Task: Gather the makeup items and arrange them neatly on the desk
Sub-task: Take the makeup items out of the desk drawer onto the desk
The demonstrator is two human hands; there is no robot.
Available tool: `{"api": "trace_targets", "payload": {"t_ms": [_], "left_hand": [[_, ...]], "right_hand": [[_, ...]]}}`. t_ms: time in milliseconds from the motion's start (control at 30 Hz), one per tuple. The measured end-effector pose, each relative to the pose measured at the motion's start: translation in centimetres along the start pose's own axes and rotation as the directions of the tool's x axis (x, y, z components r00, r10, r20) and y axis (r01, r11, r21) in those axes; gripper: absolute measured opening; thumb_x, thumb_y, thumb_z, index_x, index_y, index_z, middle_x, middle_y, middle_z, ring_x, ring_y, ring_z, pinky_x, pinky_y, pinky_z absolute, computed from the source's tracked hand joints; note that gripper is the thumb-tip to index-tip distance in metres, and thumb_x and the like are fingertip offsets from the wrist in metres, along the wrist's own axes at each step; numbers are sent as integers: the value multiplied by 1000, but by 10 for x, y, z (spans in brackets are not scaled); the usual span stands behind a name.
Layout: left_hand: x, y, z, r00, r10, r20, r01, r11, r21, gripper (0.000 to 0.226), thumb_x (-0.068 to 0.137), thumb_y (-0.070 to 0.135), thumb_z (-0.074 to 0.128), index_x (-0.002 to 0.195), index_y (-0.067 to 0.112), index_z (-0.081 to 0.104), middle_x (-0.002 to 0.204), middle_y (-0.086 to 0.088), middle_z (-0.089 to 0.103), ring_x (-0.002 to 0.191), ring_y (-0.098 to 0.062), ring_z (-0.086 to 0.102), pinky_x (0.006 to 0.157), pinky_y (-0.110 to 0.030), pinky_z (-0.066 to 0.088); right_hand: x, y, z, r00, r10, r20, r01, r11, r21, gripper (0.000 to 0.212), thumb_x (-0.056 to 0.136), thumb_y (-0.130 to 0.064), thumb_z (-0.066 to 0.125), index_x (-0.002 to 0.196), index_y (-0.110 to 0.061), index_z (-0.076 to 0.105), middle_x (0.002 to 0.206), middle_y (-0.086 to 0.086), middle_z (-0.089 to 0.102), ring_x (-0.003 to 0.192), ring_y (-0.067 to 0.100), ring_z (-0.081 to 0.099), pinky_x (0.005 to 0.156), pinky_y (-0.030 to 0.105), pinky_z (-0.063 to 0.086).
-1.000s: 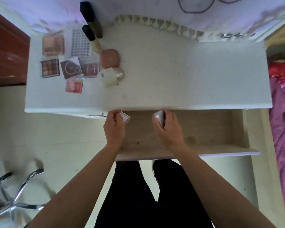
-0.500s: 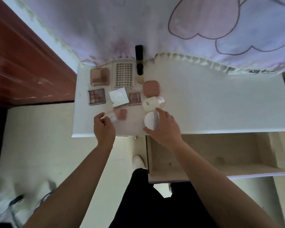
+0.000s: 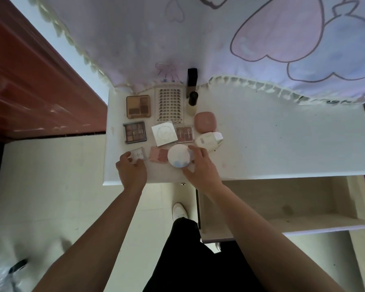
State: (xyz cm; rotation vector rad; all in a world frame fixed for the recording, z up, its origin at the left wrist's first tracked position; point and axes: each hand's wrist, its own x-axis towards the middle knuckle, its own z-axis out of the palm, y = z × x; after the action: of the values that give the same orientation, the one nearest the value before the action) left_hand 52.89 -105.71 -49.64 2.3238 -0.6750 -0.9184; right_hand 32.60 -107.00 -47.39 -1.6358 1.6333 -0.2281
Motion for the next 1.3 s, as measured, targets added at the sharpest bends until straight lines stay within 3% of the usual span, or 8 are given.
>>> {"api": "trace_targets", "payload": {"t_ms": [233,400,567,800,900,1000,1100,1300], "left_hand": [[-39,13,28,959,280,38,-273,882,384,51,94,32,57,139,14,43,155,-18,24,143,-35,18,112,-54,23],[-87,21,65,811,548,203,-571,669,476,62,93,47,43,146,15,33,158,-19,21,146,-38,16,115,-55,19],[-161,9,119,660,633,405,-738,442,511,77,93,60,32,153,13,22,162,-19,9,149,-36,7,118,-55,12],[-273,-40,215,552,476,684,-829,228,510,96,75,74,40,148,12,33,159,-20,15,146,-37,16,109,-64,28],[-301,-56,241,541,377,752,-838,160,522,102,73,80,47,150,17,29,161,-20,10,148,-39,9,114,-59,18],[-319,-63,262,612,193,767,-790,182,585,82,84,57,58,151,24,22,162,-12,7,148,-32,9,113,-49,25],[-327,-66,272,673,79,735,-727,253,638,40,95,32,50,134,22,44,137,-6,51,123,-29,52,92,-41,47],[-334,-62,269,636,116,763,-772,78,631,23,96,17,44,116,22,55,111,-2,67,101,-28,65,68,-32,42]], "right_hand": [[-31,51,-44,993,113,-31,-114,993,-33,53,94,-32,59,143,-26,41,140,-2,45,120,18,54,98,37,49],[-62,109,-79,974,221,-50,-222,975,-27,55,95,-29,59,146,-23,38,148,1,36,129,23,48,101,37,44],[-101,184,-110,973,230,-20,-230,967,-108,60,93,-19,55,149,-15,34,153,9,30,137,30,40,108,42,38],[-159,311,-145,939,318,130,-297,941,-161,69,85,-23,60,149,-15,35,147,11,38,133,32,42,109,39,36],[-181,358,-155,896,322,307,-204,910,-360,73,81,-34,63,148,-27,34,142,3,44,135,28,40,113,40,24],[-195,388,-162,907,231,351,-43,882,-469,61,85,-22,59,143,-30,43,143,-4,48,135,19,40,113,33,19],[-197,399,-158,947,135,292,39,852,-521,54,89,-13,56,139,-31,48,140,-7,51,131,18,45,110,32,23],[-188,396,-164,967,39,251,136,755,-642,36,84,-6,50,107,-30,63,106,-6,68,100,22,61,76,30,40]]}}
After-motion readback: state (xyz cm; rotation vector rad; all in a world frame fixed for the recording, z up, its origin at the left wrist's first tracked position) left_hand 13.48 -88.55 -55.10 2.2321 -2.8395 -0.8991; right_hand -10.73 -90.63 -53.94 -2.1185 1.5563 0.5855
